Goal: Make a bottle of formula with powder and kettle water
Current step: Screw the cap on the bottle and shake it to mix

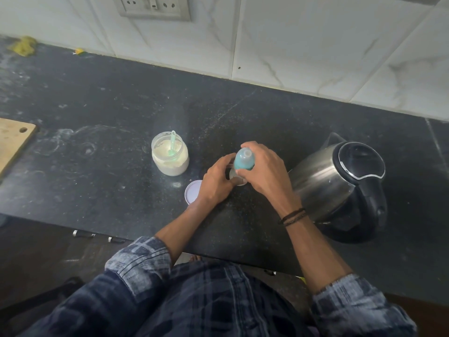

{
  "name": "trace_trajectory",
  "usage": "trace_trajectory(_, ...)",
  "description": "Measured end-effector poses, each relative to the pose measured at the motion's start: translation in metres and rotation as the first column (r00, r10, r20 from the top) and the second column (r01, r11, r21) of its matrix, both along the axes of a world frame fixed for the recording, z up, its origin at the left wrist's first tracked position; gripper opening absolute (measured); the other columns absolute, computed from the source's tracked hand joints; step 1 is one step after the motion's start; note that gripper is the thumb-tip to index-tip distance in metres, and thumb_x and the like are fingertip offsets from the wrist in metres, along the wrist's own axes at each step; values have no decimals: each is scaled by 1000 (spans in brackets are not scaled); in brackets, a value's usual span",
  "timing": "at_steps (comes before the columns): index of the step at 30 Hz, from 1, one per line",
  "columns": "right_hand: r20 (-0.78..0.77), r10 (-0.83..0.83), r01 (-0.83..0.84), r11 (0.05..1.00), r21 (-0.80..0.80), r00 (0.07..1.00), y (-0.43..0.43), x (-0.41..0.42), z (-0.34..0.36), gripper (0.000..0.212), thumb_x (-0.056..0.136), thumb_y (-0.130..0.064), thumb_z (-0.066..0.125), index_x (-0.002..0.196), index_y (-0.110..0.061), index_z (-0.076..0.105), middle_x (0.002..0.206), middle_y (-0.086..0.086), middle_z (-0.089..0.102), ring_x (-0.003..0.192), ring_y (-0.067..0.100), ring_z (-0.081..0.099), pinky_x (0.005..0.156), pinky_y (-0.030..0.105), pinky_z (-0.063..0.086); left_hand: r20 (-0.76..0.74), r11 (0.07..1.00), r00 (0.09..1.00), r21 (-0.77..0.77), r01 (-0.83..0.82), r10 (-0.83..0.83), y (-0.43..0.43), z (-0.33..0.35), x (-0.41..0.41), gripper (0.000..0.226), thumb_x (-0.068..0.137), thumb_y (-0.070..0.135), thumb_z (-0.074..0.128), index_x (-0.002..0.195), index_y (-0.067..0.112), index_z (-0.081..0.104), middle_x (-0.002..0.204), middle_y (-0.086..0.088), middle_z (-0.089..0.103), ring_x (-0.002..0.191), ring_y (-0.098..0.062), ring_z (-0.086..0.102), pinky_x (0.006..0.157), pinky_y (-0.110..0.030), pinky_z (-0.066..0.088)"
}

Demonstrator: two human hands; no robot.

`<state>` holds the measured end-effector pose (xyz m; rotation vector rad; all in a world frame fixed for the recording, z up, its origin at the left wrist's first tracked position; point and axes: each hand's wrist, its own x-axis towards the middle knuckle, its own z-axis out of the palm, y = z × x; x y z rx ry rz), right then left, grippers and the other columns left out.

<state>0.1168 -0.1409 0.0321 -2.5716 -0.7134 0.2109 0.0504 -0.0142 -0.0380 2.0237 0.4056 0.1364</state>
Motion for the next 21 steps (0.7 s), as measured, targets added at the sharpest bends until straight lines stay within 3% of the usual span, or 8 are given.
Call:
trace_trajectory(3,19,-51,50,998,38,999,2,0,-4,62,73,-32,87,126,-21,57,117,0,64,105,23,60,82,33,49,-1,1000,1000,9,-3,3,0,1,0,61,81,28,82,136,29,56,127,13,65,110,-7,60,95,-32,48)
trace_trajectory(6,-21,-43,44,998,47,999,1,1,-8,78,73,-40,88,139,-24,50,122,0,60,110,21,55,84,30,43,-5,1000,1000,14,-5,5,-1,1,0,61,81,27,81,137,27,55,127,11,65,113,-8,61,96,-34,48)
trace_trajectory(9,-83,-12,18,996,83,996,-2,3,-9,85,73,-31,89,147,-29,45,131,-1,59,117,22,53,87,30,39,-9,1000,1000,24,0,0,-1,2,0,62,82,27,81,138,25,55,129,9,65,116,-12,62,99,-36,48)
trace_trajectory(12,-93,-36,50,987,154,995,-2,1,-10,80,73,-22,88,143,-27,50,133,-2,61,119,22,55,94,32,43,-7,999,1000,37,1,0,-2,2,0,61,83,28,81,138,25,55,129,9,65,115,-12,61,96,-34,48)
trace_trajectory(17,-13,-132,131,959,251,991,1,-11,-27,69,70,-28,89,131,-24,57,120,-3,64,107,22,56,91,35,48,-9,998,1000,57,4,-3,-3,2,-1,55,85,26,75,136,26,54,125,11,65,108,-9,59,94,-34,47)
trace_trajectory(21,-61,-87,99,964,246,994,0,-4,-24,87,69,-34,91,144,-25,50,131,-3,60,114,19,50,94,31,43,-4,999,1000,47,12,-12,-2,1,-2,56,86,28,76,138,26,53,129,10,64,114,-11,60,96,-35,49)
